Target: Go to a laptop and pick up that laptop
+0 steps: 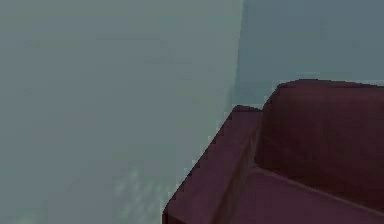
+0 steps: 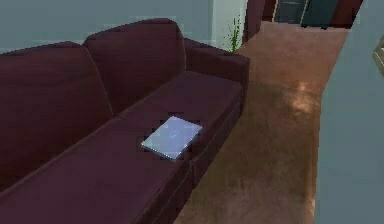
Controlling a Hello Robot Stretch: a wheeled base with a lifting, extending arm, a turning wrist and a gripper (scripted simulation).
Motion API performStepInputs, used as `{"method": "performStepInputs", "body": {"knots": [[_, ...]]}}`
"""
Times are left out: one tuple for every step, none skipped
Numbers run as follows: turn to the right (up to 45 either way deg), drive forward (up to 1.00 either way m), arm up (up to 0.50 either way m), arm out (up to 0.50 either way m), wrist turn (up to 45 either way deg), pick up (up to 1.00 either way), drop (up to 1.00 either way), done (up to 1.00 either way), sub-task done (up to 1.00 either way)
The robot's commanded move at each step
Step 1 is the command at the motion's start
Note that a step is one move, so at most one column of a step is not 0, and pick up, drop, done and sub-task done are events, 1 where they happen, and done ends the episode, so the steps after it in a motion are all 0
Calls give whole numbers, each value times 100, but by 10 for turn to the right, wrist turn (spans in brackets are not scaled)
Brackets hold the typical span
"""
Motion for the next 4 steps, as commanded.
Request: {"method": "performStepInputs", "body": {"knots": [[0,0,50,0,0,0,0,0,0],[0,0,14,0,0,0,0,0,0],[0,0,0,50,0,0,0,0,0],[0,0,0,0,450,0,0,0,0]]}}
